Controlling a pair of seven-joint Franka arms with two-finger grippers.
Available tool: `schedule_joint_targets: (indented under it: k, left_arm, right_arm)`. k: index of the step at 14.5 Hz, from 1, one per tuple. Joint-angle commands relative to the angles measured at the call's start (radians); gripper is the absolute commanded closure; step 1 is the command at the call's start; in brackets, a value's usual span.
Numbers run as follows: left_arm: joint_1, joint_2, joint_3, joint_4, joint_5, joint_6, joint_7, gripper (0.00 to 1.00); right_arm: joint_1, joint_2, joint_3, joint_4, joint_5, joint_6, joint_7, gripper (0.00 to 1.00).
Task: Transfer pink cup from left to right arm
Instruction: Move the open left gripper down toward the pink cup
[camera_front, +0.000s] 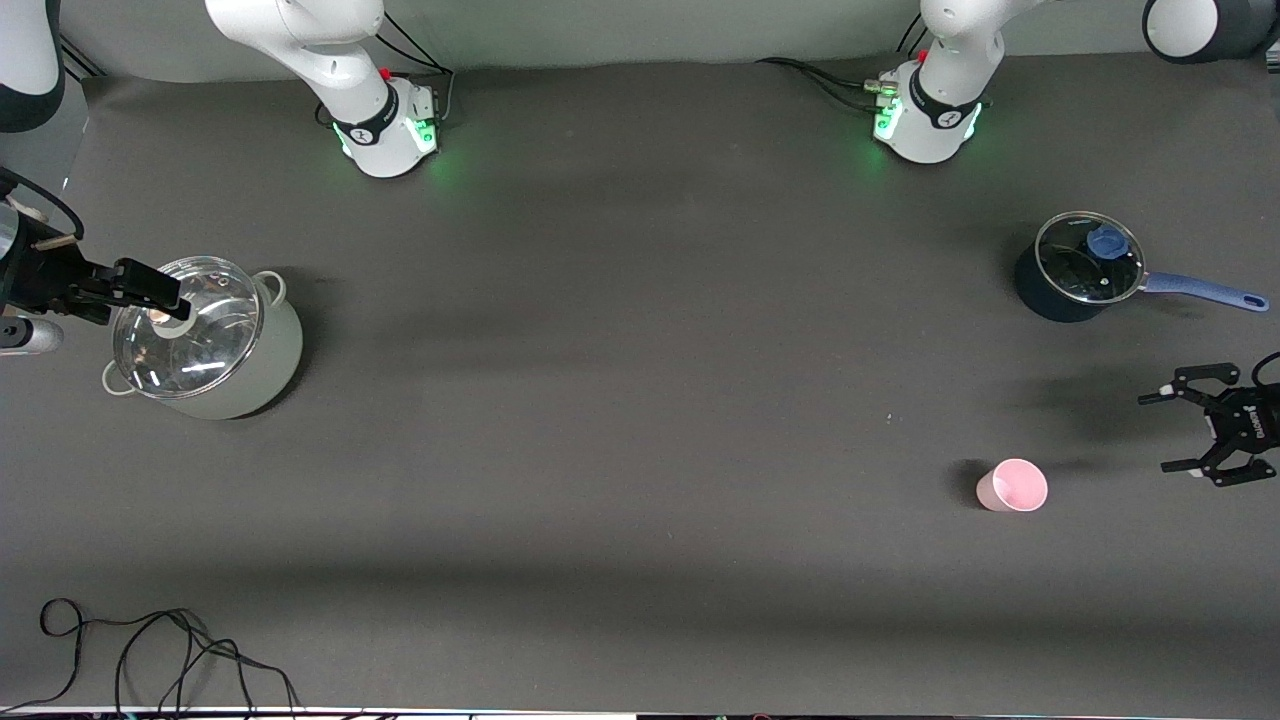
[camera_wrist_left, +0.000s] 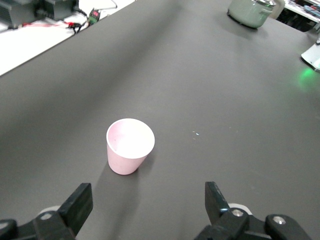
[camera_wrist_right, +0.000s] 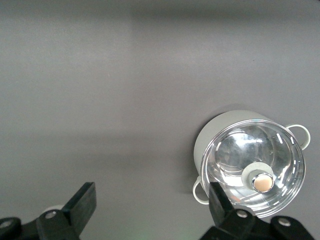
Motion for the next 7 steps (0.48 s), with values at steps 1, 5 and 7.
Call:
schedule_joint_targets:
  k: [1, 5, 7]
  left_arm:
    - [0.051, 0.067, -0.007, -0.005, -0.117, -0.018, 0.208, 0.0]
    - [0.089, 0.188, -0.007, -0.005, -0.214, -0.007, 0.48, 0.0]
    - [0.091, 0.216, -0.007, -0.005, -0.235, -0.003, 0.523, 0.0]
  right_arm:
    - [0.011, -0.016, -0.012, -0.016, 0.021, 0.011, -0.012, 0.0]
    - [0.011, -0.018, -0.01, -0.017, 0.021, 0.011, -0.012, 0.0]
    - [0.011, -0.018, -0.012, -0.017, 0.021, 0.011, -0.012, 0.0]
